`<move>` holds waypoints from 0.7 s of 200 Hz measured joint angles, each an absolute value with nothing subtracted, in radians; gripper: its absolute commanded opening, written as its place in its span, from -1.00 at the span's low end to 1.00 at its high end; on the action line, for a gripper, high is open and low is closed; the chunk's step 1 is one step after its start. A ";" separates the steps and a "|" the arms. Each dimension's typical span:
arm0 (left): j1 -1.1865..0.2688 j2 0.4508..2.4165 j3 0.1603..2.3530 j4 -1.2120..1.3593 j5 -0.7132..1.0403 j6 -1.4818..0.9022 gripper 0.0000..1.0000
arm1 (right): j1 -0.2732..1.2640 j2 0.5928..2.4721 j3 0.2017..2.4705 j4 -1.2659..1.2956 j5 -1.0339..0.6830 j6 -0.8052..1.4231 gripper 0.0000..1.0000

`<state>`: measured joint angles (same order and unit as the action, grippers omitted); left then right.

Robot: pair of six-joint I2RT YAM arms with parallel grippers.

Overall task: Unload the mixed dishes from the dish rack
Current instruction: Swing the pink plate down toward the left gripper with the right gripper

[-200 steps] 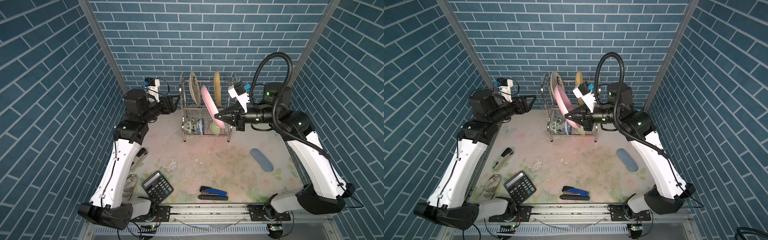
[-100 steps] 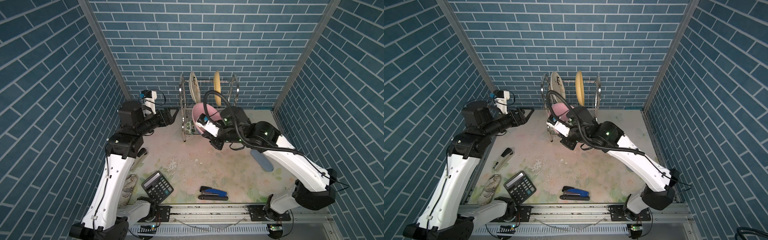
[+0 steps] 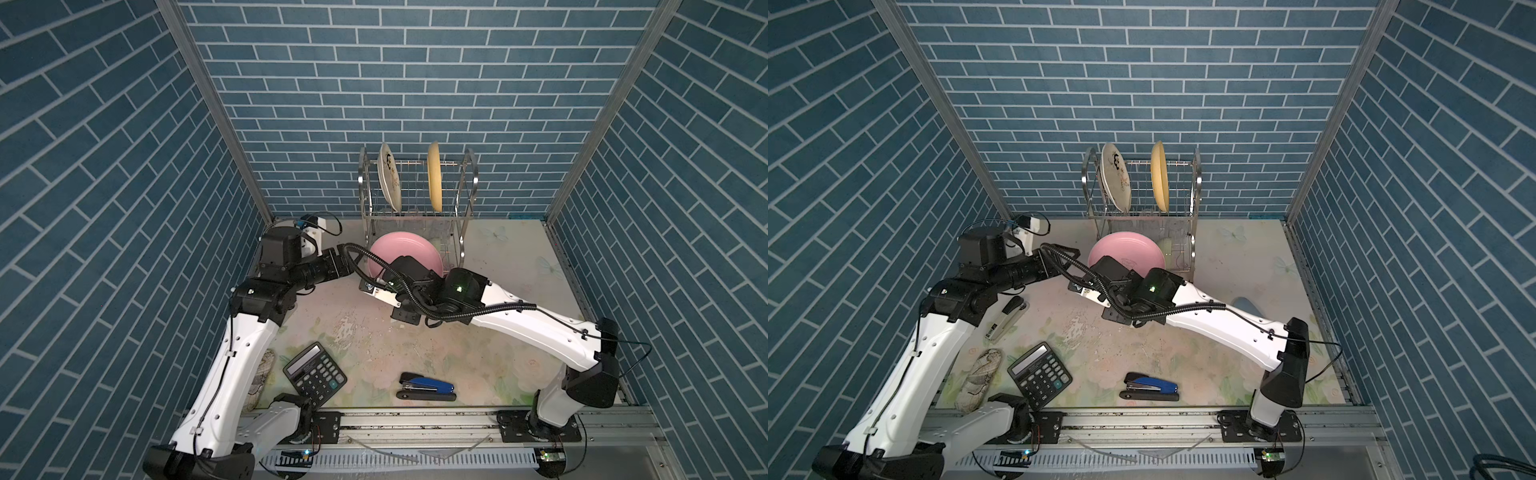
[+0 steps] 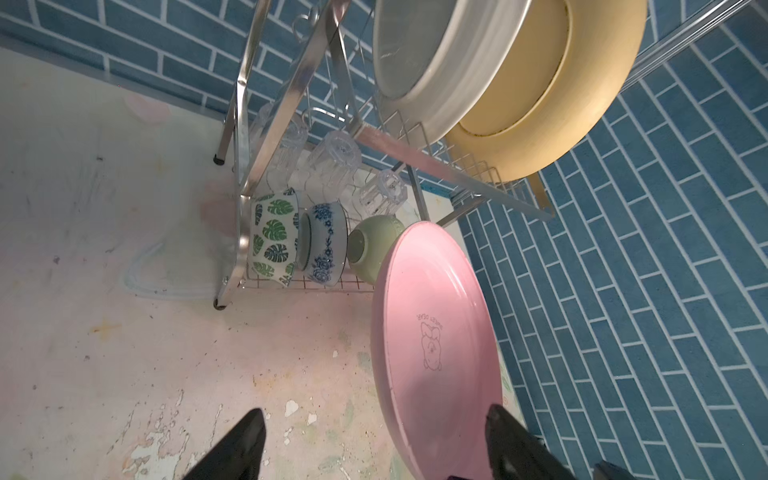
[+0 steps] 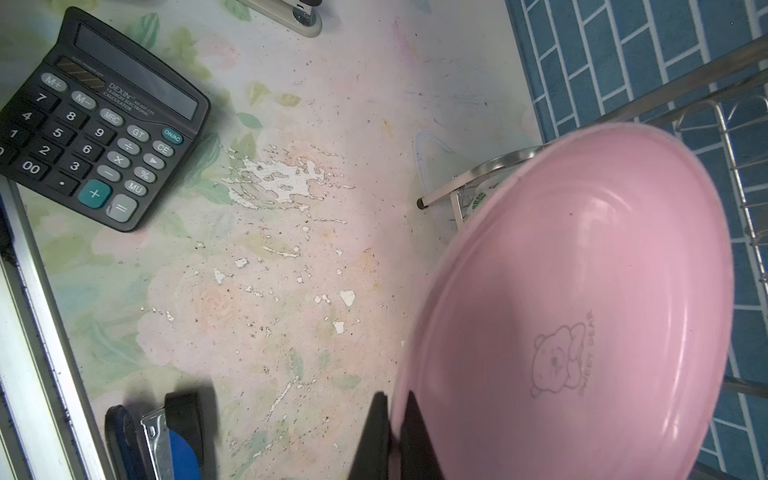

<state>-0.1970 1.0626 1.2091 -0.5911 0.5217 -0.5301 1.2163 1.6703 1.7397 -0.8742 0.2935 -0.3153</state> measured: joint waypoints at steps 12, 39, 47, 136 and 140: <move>-0.197 1.063 1.181 -0.583 0.534 -0.537 0.64 | 1.229 1.670 1.732 -0.871 0.297 -0.315 -1.00; -0.197 1.068 1.119 -0.547 0.565 -0.559 0.49 | 1.262 1.670 1.730 -0.862 0.302 -0.313 -1.00; -0.197 1.072 1.102 -0.536 0.575 -0.563 0.43 | 1.271 1.670 1.728 -0.857 0.305 -0.312 -1.00; -0.204 1.054 0.945 -0.461 0.585 -0.591 -0.28 | 1.343 1.670 1.629 -0.804 0.327 -0.277 -1.00; -0.207 1.053 0.937 -0.455 0.585 -0.595 -0.32 | 1.345 1.670 1.625 -0.800 0.327 -0.275 -1.00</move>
